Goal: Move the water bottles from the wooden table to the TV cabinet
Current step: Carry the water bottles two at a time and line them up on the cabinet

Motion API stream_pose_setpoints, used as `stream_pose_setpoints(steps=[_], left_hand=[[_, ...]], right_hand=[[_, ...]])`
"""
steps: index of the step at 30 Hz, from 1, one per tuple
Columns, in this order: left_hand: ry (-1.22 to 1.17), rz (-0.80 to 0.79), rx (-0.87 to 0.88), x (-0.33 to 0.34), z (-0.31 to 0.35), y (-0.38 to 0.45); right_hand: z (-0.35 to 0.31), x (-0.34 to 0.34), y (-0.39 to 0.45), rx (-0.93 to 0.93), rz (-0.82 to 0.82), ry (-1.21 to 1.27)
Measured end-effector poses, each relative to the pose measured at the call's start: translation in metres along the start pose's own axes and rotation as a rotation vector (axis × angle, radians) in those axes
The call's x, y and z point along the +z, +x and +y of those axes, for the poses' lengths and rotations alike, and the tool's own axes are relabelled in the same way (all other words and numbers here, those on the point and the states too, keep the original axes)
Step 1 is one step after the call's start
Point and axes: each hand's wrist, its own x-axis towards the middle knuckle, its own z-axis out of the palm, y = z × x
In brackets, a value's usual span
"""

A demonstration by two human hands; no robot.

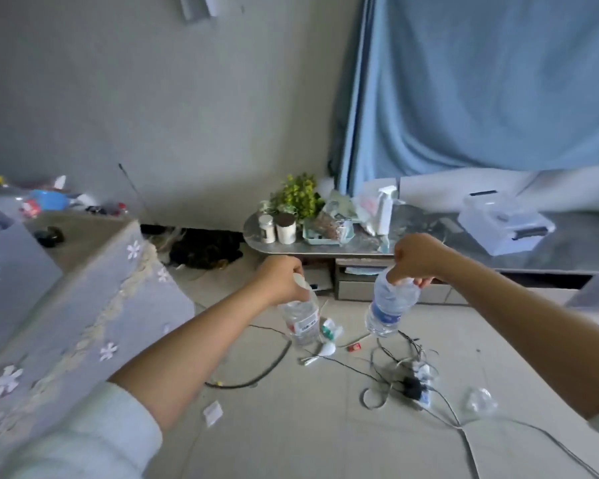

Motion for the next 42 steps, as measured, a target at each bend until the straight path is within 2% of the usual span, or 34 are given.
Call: stream_pose_setpoints(steps=[7,12,16,22,26,34,42], left_hand=[[0.081,-0.186,0.271,0.051,0.105,0.067],[0.116,-0.278,0.377,0.1,0.186,0.103],[0.15,-0.316,0.417,0.147,0.257,0.134],[0.161,-0.322,0.416,0.207,0.363,0.175],[0.138,-0.319,0.425,0.238,0.435,0.197],[0.108,-0.336,0.438,0.282,0.536,0.258],[0.186,-0.416,0.506,0.317,0.648,0.361]], right_hand=[[0.132,-0.011,-0.028,0.375,0.047,0.161],[0.224,-0.012,-0.04,0.583,-0.063,0.255],[0.302,-0.021,-0.039,0.671,-0.127,0.27],[0.412,-0.049,-0.047,0.586,-0.075,0.209],[0.488,-0.072,-0.041,0.624,-0.017,0.232],[0.612,-0.106,-0.007,0.707,-0.042,0.269],[0.736,-0.172,0.05,0.726,-0.045,0.341]])
